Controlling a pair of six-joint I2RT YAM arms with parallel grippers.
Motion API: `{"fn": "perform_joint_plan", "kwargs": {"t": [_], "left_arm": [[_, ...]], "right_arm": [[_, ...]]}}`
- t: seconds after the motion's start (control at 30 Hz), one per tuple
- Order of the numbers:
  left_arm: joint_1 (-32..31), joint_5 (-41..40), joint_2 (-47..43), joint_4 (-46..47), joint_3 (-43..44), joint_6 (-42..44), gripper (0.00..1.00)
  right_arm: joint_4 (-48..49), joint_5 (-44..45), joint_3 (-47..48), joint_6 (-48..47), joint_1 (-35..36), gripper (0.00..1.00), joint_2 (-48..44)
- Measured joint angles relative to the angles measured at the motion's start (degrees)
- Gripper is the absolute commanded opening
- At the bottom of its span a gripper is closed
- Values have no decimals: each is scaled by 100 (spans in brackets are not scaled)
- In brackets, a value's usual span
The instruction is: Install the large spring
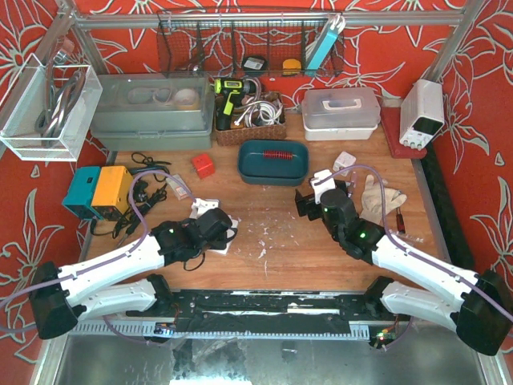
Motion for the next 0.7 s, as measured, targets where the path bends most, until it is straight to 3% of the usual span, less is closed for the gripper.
{"fn": "perform_joint_plan", "kwargs": {"t": [0.17,0.53,0.7], "left_arm": [[0,-2,17,-2,0,0,28],[0,0,66,-7,0,-2,33],[0,2,79,-7,0,-11,39]], "right_arm": [[4,-2,-9,2,-15,99,-2],[4,-37,-11,0,-66,99,-2],[4,-44,-11,2,-76,99,-2]]}}
